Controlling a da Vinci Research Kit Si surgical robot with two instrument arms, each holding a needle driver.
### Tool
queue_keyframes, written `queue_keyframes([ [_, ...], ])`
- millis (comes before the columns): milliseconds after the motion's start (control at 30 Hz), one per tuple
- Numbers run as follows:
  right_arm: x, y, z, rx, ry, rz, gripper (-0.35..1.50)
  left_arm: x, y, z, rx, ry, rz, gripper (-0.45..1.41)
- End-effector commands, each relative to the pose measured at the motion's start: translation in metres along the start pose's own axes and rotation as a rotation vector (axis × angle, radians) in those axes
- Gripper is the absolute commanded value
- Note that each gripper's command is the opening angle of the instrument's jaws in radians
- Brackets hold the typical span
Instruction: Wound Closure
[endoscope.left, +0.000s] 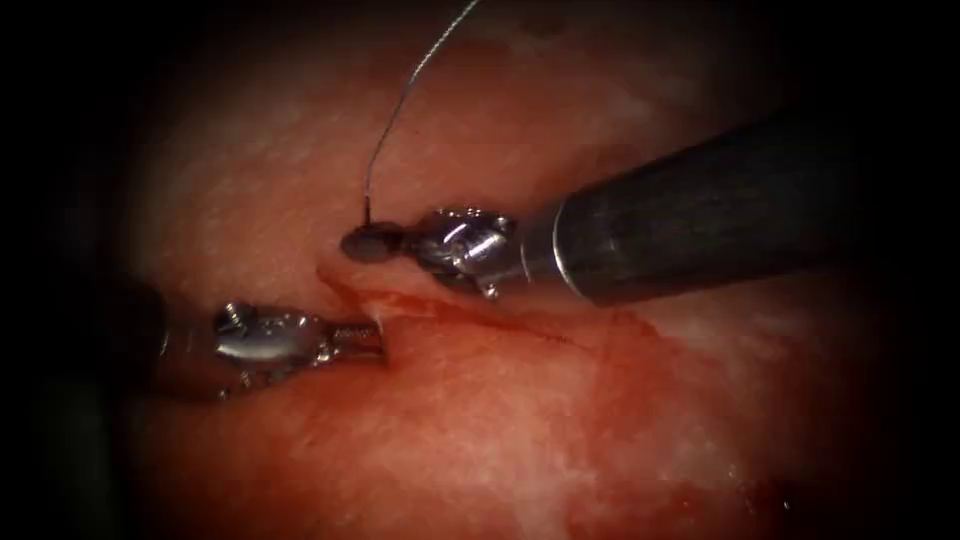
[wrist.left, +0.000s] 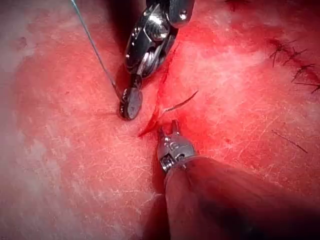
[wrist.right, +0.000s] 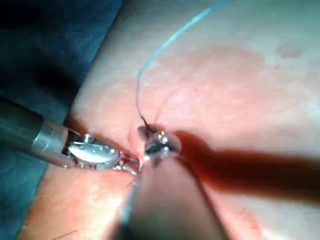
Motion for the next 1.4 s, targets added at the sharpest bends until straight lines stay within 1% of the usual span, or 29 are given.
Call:
queue_keyframes([
  [33,-0.0007,-0.0002,0.0005,-0.004,0.016,0.003,-0.35,-0.0011,0.0009,0.0007,-0.004,-0.003,-0.003,0.00],
  [67,-0.0002,0.0002,0.0003,-0.025,0.049,-0.042,0.17,-0.0011,0.0009,0.0007,-0.004,-0.003,-0.003,0.00],
  [100,0.0003,0.0006,0.0001,-0.045,0.072,-0.098,0.52,-0.0011,0.0009,0.0007,-0.004,-0.003,-0.003,0.00],
  [133,0.0005,0.0009,0.0001,-0.056,0.083,-0.130,0.61,-0.0011,0.0009,0.0007,-0.004,-0.003,-0.003,0.00],
  [167,0.0008,0.0012,0.0000,-0.071,0.093,-0.163,0.79,-0.0011,0.0009,0.0007,-0.004,-0.003,-0.003,0.00],
  [200,0.0014,0.0018,-0.0002,-0.094,0.109,-0.236,0.94,-0.0011,0.0009,0.0007,-0.004,-0.003,-0.004,0.00],
  [267,0.0020,0.0025,-0.0004,-0.115,0.128,-0.306,1.05,-0.0011,0.0009,0.0007,-0.004,-0.003,-0.004,0.00],
  [400,0.0031,0.0034,-0.0007,-0.131,0.145,-0.396,1.08,-0.0011,0.0009,0.0007,-0.004,-0.003,-0.004,0.00],
  [500,0.0037,0.0037,-0.0008,-0.140,0.148,-0.439,1.08,-0.0011,0.0009,0.0007,-0.003,-0.003,-0.004,0.00],
  [567,0.0040,0.0037,-0.0007,-0.145,0.147,-0.471,1.05,-0.0011,0.0010,0.0007,-0.003,-0.003,-0.004,0.00],
  [800,0.0048,0.0030,-0.0006,-0.151,0.156,-0.530,0.96,-0.0011,0.0010,0.0007,-0.003,-0.003,-0.004,0.00],
  [933,0.0069,0.0030,-0.0010,-0.181,0.183,-0.553,0.91,-0.0011,0.0010,0.0006,-0.003,-0.003,-0.004,0.00],
  [967,0.0072,0.0031,-0.0011,-0.184,0.186,-0.561,0.86,-0.0011,0.0010,0.0006,-0.003,-0.003,-0.004,0.00],
  [1033,0.0077,0.0032,-0.0011,-0.188,0.187,-0.569,0.68,-0.0011,0.0011,0.0006,-0.003,-0.003,-0.005,0.00],
  [1100,0.0078,0.0033,-0.0011,-0.192,0.188,-0.568,0.37,-0.0011,0.0011,0.0006,-0.004,-0.003,-0.005,0.00],
  [1133,0.0077,0.0034,-0.0010,-0.186,0.186,-0.570,-0.15,-0.0011,0.0011,0.0006,-0.004,-0.003,-0.005,0.00],
  [1167,0.0075,0.0034,-0.0010,-0.183,0.185,-0.573,-0.35,-0.0011,0.0011,0.0006,-0.004,-0.003,-0.005,0.00],
  [1200,0.0074,0.0035,-0.0009,-0.184,0.179,-0.574,-0.35,-0.0011,0.0011,0.0005,-0.004,-0.003,-0.005,0.00],
  [1233,0.0069,0.0036,-0.0007,-0.191,0.153,-0.578,-0.35,-0.0010,0.0010,0.0005,-0.005,-0.003,-0.005,0.00],
  [1333,0.0064,0.0038,-0.0003,-0.201,0.118,-0.582,-0.35,-0.0010,0.0011,0.0005,-0.005,-0.004,-0.005,0.00],
  [1367,0.0060,0.0040,0.0000,-0.199,0.093,-0.581,-0.35,-0.0010,0.0011,0.0005,-0.005,-0.004,-0.005,0.00],
  [1400,0.0059,0.0041,0.0000,-0.200,0.088,-0.570,-0.35,-0.0009,0.0011,0.0004,-0.005,-0.004,-0.006,0.00],
])
